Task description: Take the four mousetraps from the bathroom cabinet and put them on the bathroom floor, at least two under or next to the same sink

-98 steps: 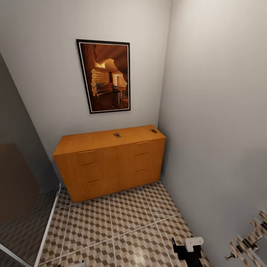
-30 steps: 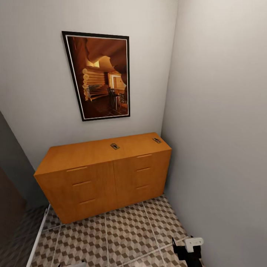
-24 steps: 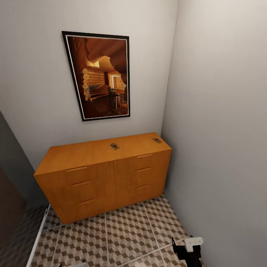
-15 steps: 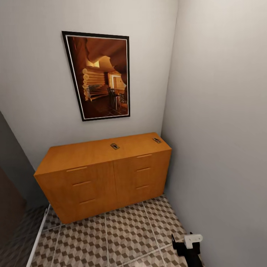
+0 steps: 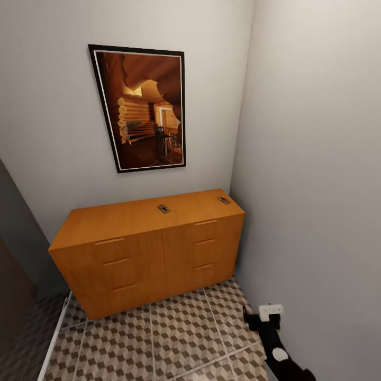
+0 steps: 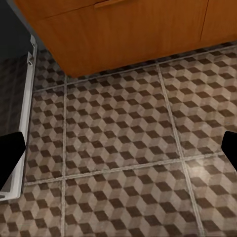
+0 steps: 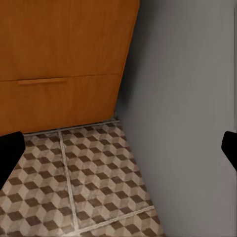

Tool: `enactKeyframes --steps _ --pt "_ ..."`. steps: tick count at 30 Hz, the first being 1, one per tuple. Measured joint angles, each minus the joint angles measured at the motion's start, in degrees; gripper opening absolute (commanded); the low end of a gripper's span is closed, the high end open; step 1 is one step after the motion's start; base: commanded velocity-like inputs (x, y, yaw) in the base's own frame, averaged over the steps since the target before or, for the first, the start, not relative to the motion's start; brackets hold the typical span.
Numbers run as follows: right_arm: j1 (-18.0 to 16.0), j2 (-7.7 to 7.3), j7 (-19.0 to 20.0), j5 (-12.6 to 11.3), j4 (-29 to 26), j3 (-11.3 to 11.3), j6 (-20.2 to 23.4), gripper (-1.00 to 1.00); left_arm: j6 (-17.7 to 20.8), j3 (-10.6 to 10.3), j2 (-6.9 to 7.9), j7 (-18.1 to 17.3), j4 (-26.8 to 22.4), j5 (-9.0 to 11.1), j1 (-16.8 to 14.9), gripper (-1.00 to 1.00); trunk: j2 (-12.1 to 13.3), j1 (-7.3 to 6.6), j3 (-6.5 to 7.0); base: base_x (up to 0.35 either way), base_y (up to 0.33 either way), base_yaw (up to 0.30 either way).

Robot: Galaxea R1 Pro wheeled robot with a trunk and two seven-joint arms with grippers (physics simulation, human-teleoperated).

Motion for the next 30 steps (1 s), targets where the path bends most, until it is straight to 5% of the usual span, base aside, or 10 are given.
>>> enactKeyframes --steps 9,26,30 --pt "0.0 -0.04 -0.8 0.0 -13.7 0.0 12.4 1.00 0.2 0.1 0.27 0.0 0.0 0.0 0.3 1.00 0.0 0.00 0.00 0.000 0.000 0.000" --pt "-0.1 -0.08 -1.2 0.1 -48.1 0.1 46.2 1.00 4.4 0.0 0.31 -0.2 -0.1 -0.1 0.4 1.00 0.0 0.00 0.01 0.000 0.000 0.000" --pt "-0.9 -0.07 -1.2 0.0 -51.7 0.2 52.8 1.00 4.5 0.0 0.31 -0.2 -0.1 -0.1 0.4 1.00 0.0 0.00 0.00 0.000 0.000 0.000"
